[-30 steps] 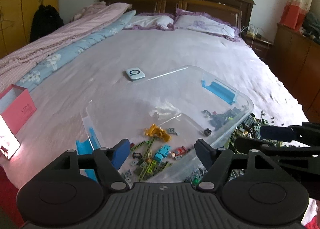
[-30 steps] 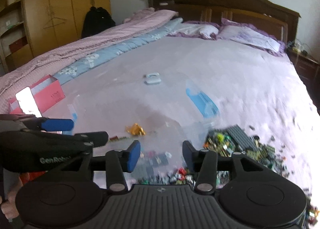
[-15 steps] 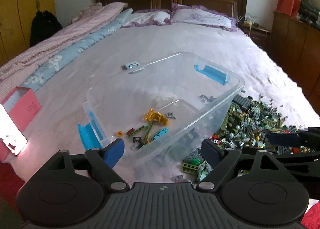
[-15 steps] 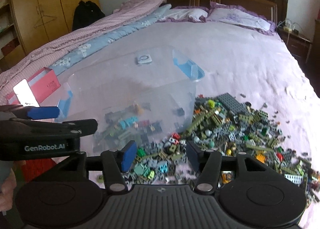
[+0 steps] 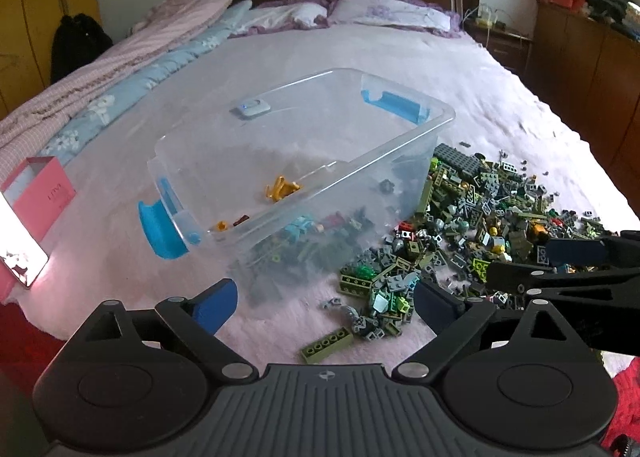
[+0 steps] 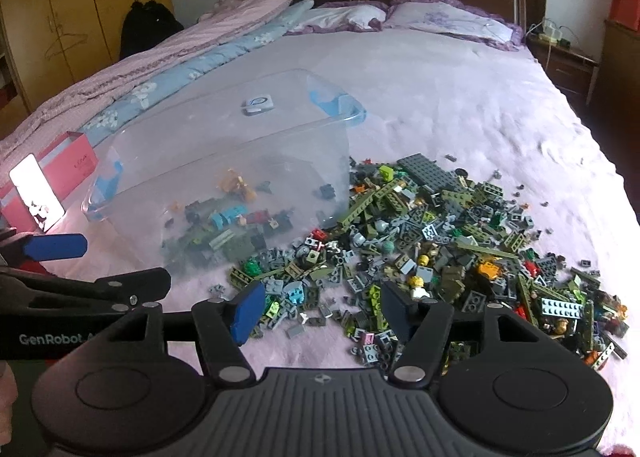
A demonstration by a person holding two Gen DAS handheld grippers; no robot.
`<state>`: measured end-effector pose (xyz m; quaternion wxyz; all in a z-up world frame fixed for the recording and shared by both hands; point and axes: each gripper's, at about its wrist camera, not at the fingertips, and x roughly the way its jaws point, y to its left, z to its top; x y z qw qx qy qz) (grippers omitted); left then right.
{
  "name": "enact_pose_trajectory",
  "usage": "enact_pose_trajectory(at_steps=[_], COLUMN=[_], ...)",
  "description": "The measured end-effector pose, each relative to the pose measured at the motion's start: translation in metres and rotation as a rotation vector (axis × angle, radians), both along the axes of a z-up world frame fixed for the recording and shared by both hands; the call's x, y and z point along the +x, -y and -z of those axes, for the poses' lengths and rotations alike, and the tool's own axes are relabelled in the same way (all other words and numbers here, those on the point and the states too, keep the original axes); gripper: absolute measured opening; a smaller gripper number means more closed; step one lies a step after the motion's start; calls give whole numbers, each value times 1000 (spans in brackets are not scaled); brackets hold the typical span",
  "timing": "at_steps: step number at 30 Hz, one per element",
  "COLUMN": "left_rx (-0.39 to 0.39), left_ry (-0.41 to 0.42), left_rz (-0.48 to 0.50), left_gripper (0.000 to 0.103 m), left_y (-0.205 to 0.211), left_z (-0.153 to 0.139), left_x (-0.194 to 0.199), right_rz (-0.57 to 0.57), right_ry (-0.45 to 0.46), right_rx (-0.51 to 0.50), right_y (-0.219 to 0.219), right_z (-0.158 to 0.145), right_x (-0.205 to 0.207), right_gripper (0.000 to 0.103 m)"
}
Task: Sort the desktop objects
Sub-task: 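Bring both open tools back beside the Lego pile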
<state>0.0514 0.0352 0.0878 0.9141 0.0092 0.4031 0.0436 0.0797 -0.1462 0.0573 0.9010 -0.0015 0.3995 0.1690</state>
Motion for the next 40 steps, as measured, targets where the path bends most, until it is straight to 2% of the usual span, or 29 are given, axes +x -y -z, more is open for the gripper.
enact_pose_trajectory(at_steps=[18, 40], left_rx=[-5, 37], left_ry=[-31, -14], left_rz=[10, 20], left_gripper=[98, 98], left_y=[5, 9], left_z=[10, 10], left_x=[2, 0], right_rz=[44, 63], right_ry=[-14, -42], right_rx=[-7, 7], right_y=[7, 9], right_z=[5, 12], right_x=[-2, -2], right_gripper=[69, 69])
